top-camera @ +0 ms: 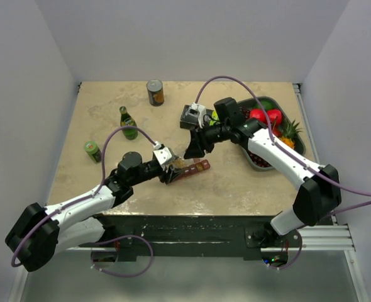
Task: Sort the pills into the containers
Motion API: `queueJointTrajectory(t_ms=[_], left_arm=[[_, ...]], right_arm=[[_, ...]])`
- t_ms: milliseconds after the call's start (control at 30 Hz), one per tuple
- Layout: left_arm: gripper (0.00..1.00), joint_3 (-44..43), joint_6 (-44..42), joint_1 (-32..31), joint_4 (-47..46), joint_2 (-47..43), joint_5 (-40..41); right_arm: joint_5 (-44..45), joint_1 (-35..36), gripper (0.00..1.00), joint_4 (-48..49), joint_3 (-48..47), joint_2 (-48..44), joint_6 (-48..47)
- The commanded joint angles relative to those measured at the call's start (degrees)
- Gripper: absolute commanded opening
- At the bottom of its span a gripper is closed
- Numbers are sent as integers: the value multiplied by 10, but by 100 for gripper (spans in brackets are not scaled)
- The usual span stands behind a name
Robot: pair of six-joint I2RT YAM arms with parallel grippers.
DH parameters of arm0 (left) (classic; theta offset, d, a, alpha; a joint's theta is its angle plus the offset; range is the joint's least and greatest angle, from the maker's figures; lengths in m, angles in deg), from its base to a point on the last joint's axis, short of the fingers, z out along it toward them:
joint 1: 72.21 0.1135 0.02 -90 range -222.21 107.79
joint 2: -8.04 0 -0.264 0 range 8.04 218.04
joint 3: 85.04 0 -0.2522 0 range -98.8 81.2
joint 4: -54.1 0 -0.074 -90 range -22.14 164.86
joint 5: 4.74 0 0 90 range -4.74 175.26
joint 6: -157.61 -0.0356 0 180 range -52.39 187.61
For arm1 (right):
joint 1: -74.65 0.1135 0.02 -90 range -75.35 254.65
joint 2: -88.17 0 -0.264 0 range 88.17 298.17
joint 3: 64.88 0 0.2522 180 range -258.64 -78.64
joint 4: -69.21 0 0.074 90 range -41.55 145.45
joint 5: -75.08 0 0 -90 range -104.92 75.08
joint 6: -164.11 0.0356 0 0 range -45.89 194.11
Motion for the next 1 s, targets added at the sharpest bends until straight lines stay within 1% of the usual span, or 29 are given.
queueJointTrajectory(t_ms=[0, 33, 133, 167, 233, 267, 367, 433, 467, 500, 533, 567, 600, 633, 667, 700, 733, 767, 800, 967], left_arm=[[0, -60, -41, -9, -66, 0, 41], [0, -56, -40, -10, -68, 1, 42], [0, -39, -33, -9, -76, 4, 32], [0, -36, -31, -9, -76, 4, 29], [0, -31, -28, -9, -72, 9, 23], [0, -29, -29, -10, -68, 9, 21], [0, -20, -24, -9, -71, 8, 11], [0, -18, -21, -9, -68, 4, -1], [0, -17, -19, -9, -65, 1, -6], [0, -15, -15, -9, -64, -6, -17], [0, -14, -11, -9, -64, -10, -24], [0, -9, -8, -9, -66, -15, -30], [0, -8, -4, -9, -65, -24, -43], [0, -6, -2, -9, -63, -26, -50], [0, -4, 0, -9, -58, -30, -57], [0, -3, 4, -9, -57, -34, -75], [0, -3, 7, -9, -54, -35, -84], [0, -4, 10, -9, -51, -36, -92], [0, -4, 15, -9, -50, -34, -108], [0, -5, 23, -9, -63, -29, -134]], right_arm=[[77, 14, 40, 64, 12, -2, 183], [52, 14, 52, 70, 12, -3, 187], [25, 10, 75, 64, -8, -7, 145], [0, 6, 84, 53, -26, -7, 134], [-20, -4, 97, 37, -47, -15, 87], [-23, -9, 99, 26, -64, -18, 77], [-20, -14, 99, 3, -88, -32, 28], [-21, -16, 99, -16, -100, -35, -38], [-22, -17, 99, -46, -113, -36, -70], [-39, -24, 99, -60, -119, -37, -137], [-47, -28, 99, -76, -124, -37, -176], [-51, -29, 99, -125, -142, -36, -219], [-66, -29, 99, -157, -151, -30, -324], [-76, -29, 99, -195, -158, -28, -395], [-89, -29, 99, -285, -172, -24, -473], [-106, -29, 99, -333, -175, -20, -636], [-122, -29, 99, -391, -178, -16, -737], [-131, -27, 99, -485, -180, -12, -821], [-140, -28, 99, -487, -180, -10, -877], [-155, -11, 98, -488, -173, 5, -904]])
